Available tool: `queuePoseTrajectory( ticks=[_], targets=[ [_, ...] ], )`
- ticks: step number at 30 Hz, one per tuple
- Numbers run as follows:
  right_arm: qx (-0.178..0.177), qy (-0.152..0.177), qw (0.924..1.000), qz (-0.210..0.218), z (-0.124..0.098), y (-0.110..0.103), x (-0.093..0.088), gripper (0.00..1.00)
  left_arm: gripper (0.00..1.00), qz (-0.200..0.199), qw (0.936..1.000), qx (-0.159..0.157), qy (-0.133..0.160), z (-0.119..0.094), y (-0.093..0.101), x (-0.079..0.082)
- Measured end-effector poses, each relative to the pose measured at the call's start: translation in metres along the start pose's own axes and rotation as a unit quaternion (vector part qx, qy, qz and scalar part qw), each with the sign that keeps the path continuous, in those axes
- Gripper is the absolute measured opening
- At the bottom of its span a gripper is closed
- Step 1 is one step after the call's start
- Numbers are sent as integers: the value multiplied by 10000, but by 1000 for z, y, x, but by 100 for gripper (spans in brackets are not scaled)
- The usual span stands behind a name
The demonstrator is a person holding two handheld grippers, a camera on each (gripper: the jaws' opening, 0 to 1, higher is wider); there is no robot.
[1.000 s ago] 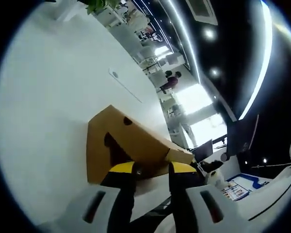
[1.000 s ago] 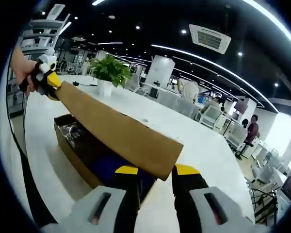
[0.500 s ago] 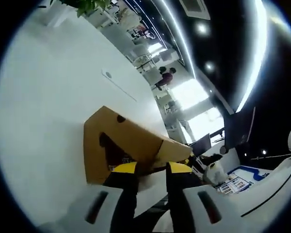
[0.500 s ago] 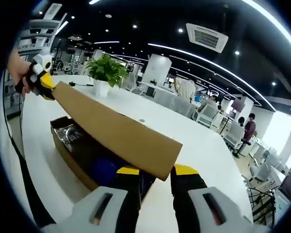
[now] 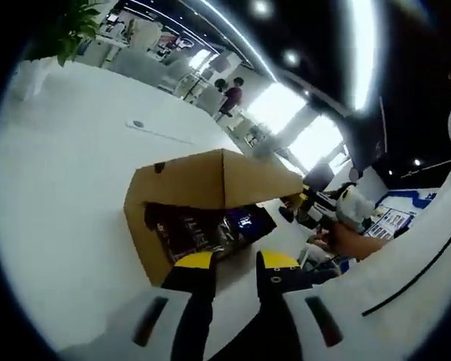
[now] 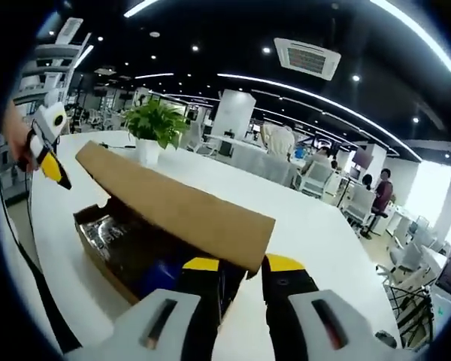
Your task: Operate the shoe box by opening the lid, removing the specified soft item, and placing it in the target area until the item is outside and the box remains undamaged.
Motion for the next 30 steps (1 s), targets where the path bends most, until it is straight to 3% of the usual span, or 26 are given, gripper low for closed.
queuePoseTrajectory(
  ticks=[3,7,10,15,19,24,26,28,30],
  targets=[
    [-85,65,9998,149,1,0,2,18,29,691,9967,320,-263,7,-7,-6],
    [-169,130,9995,226,3,1,4,18,30,1732,9814,737,-388,16,-13,-6],
    [-198,167,9995,184,6,2,7,18,35,1523,9852,589,-516,24,-11,-9],
    [-279,297,9992,3,17,6,21,22,49,1433,9876,533,-358,29,-7,-5],
    [-420,299,9987,46,23,14,25,16,45,1417,9871,552,-502,30,-10,-7],
    [-364,254,9989,122,31,16,29,18,45,1427,9870,538,-504,33,-9,-7],
    [-432,290,9986,20,34,18,31,16,43,1573,9844,506,-609,34,-12,-9],
    [-572,300,9979,-2,37,24,32,10,40,2122,9705,720,-885,36,-19,-13],
    [-573,266,9980,99,40,28,33,7,40,2356,9624,874,-1027,38,-24,-15]
  ],
)
Point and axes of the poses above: the point that each gripper's makers call its tool centre point, and the gripper's own axes: z roughly forward along the fingers, y roughly to its right, x roughly out of its top, the point moved 6 cm from there along -z, roughly backward along the fingers, and after that the axes turned 9 degrees about -z, right-handed, at the moved point
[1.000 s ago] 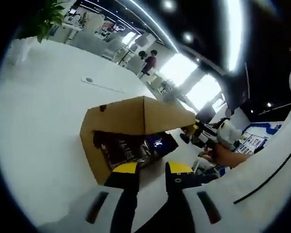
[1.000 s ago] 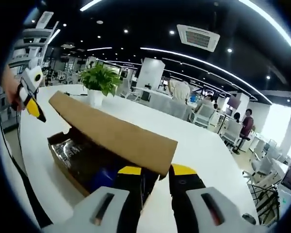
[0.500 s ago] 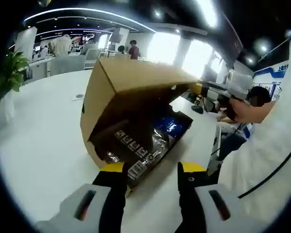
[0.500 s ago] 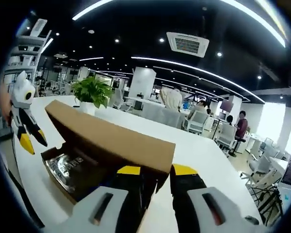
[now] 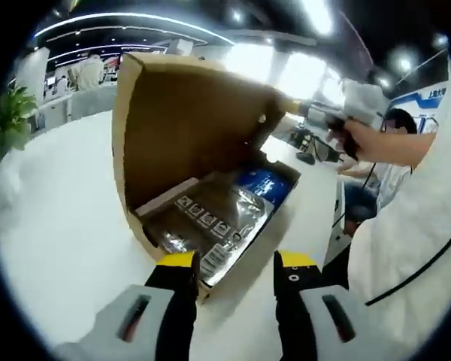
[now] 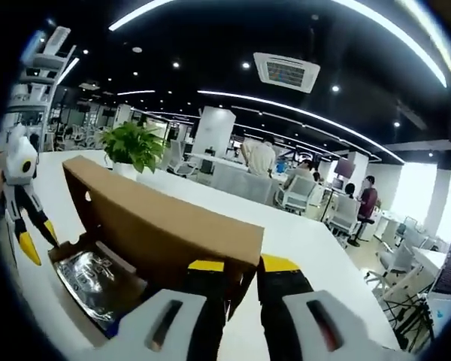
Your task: Operate the shoe box by opening the lid, removing the specified soft item, and placing it in the target area until the item is outside and the box remains undamaged.
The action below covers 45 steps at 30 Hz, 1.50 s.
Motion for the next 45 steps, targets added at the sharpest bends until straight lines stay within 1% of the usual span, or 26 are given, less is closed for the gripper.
queuePoseTrajectory(
  ticks=[2,3,5,7,8,9,11,13,16,17,18,20,22,24,26,27,29,31,32,34,36,37,38,39,41,45],
  targets=[
    [-3,7,10000,44,3,1,2,6,40,114,9998,-108,-82,3,2,-2],
    [7,21,9999,153,4,2,2,6,39,281,9995,-133,-74,4,2,0],
    [38,22,9997,260,6,4,4,6,36,420,9986,-155,-283,6,4,0],
    [-59,-34,9989,471,11,11,2,1,34,587,9974,-181,-384,6,7,0],
    [96,-30,9973,732,13,8,5,1,33,784,9957,-184,-453,7,7,0],
    [93,0,9970,772,14,9,7,1,33,914,9943,-141,-529,8,8,1],
    [111,-37,9970,769,16,11,5,1,30,1133,9913,-154,-652,11,9,1],
    [130,-20,9970,765,18,11,3,1,21,1217,9892,-34,-812,13,7,0],
    [177,-29,9974,697,19,11,3,1,19,1243,9894,-46,-753,16,7,6],
    [192,-43,9977,644,19,11,3,1,18,1249,9888,-82,-814,17,7,5],
    [197,-52,9977,640,19,11,4,1,17,1333,9872,-100,-875,18,6,5],
    [278,-121,9971,695,21,13,5,1,10,1844,9753,-43,-1213,19,3,1],
    [386,-246,9964,711,25,15,4,1,9,1997,9715,-74,-1278,22,3,0],
    [493,-355,9969,492,28,16,4,1,7,2054,9697,-152,-1317,24,5,-2],
    [521,-429,9967,458,31,16,6,2,6,2311,9638,43,-1329,23,3,1],
    [518,-439,9966,459,33,17,6,2,5,2212,9662,-40,-1326,24,6,0],
    [541,-484,9961,502,34,18,6,2,5,2196,9662,-18,-1349,25,5,-1],
    [641,-697,9954,157,36,18,4,2,5,1985,9706,3,-1362,25,3,-1],
    [595,-635,9962,74,38,16,6,3,5,1717,9757,35,-1364,25,3,-1],
    [579,-634,9963,-6,42,16,7,3,6,1452,9797,29,-1383,25,2,0],
    [571,-671,9960,163,44,18,8,3,6,1557,9779,-5,-1397,26,2,-1],
    [577,-676,9956,304,46,19,8,3,6,1793,9728,-41,-1465,27,1,-3],
    [578,-676,9953,370,48,20,7,3,6,1865,9711,-25,-1486,28,1,-3],
    [587,-671,9949,478,51,21,7,2,6,1862,9707,-27,-1521,29,2,-4],
    [575,-658,9953,427,52,21,8,2,6,1898,9693,-25,-1565,31,2,-4],
    [563,-624,9959,334,57,21,8,2,6,1805,9703,-25,-1608,31,0,-5]
  ],
)
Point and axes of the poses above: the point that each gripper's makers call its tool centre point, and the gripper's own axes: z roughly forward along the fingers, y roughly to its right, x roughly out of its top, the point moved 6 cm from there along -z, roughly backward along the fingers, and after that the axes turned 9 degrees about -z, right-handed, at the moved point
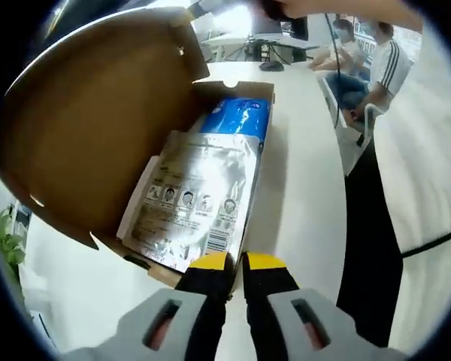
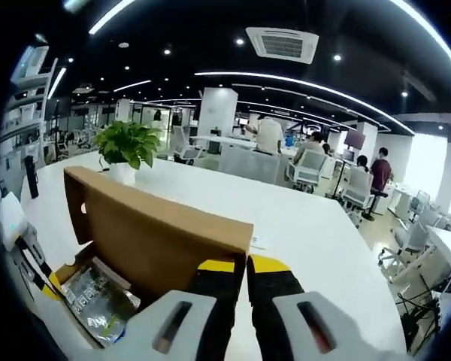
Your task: Operate the shoe box by opening the lid, removing the specified soft item, and placing it in the target area until the item is outside and the box remains undamaged.
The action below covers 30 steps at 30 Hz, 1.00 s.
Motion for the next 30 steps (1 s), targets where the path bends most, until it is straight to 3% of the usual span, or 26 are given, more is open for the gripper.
queuePoseTrajectory(
  ticks=[10,12,16,19,22,27,30],
  targets=[
    [4,26,9998,194,0,0,0,1,6,212,9998,35,-26,3,2,-1],
    [31,13,9998,174,1,1,1,1,5,489,9988,34,-28,2,3,-1],
    [115,-246,9988,408,-3,3,4,1,4,569,9984,4,-52,3,4,-1],
    [98,-277,9994,182,-7,-1,2,0,3,561,9984,-48,-79,2,8,-1],
    [71,-273,9996,-11,-14,-7,3,0,2,949,9953,-136,-101,2,16,-2],
    [83,-311,9995,23,-22,-7,1,0,2,821,9966,-80,-14,1,16,-3],
    [98,-370,9992,69,-28,-6,0,0,1,956,9954,-95,24,1,18,-5]
  ],
)
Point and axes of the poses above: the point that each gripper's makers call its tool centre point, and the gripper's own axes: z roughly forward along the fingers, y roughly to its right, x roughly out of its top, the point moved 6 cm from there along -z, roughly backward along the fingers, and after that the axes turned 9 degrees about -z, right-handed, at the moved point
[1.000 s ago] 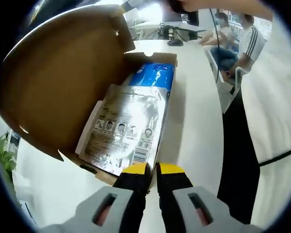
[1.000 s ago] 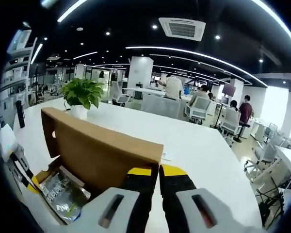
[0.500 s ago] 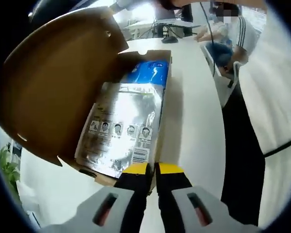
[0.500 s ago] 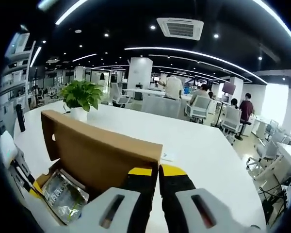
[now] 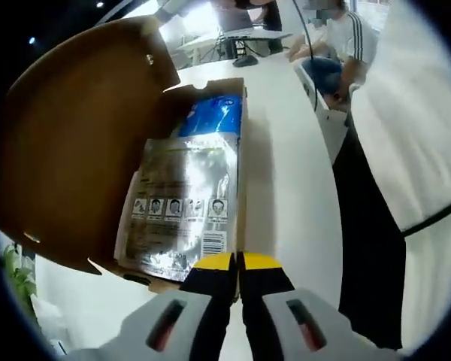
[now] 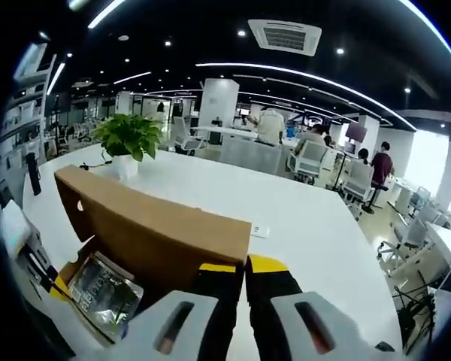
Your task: Operate the shoe box by opening the lid, removing the specified soft item, and placing it in the target area until the item is outside and the box remains undamaged.
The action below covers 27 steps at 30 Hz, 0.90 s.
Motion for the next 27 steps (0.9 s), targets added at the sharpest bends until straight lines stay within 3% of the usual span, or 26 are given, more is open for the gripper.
queuePoseTrajectory(
  ticks=[2,5,12,19,24,27],
  targets=[
    [-42,-83,9998,167,-6,0,-1,0,1,301,9994,-138,101,-1,3,-2],
    [-84,-222,9992,306,-13,4,-4,0,1,168,9995,-231,122,-4,4,-4],
    [50,-153,9997,179,-17,-4,-3,0,1,134,9996,-256,23,-6,22,-4],
    [73,-324,9994,-4,-18,-5,1,0,1,195,9994,-261,86,-8,29,-9],
    [112,-396,9981,451,-14,-3,-4,0,1,77,9996,-247,92,-8,31,-10],
    [100,-383,9980,484,-6,-2,-2,0,1,-142,9996,-238,92,-8,29,-9]
  ],
)
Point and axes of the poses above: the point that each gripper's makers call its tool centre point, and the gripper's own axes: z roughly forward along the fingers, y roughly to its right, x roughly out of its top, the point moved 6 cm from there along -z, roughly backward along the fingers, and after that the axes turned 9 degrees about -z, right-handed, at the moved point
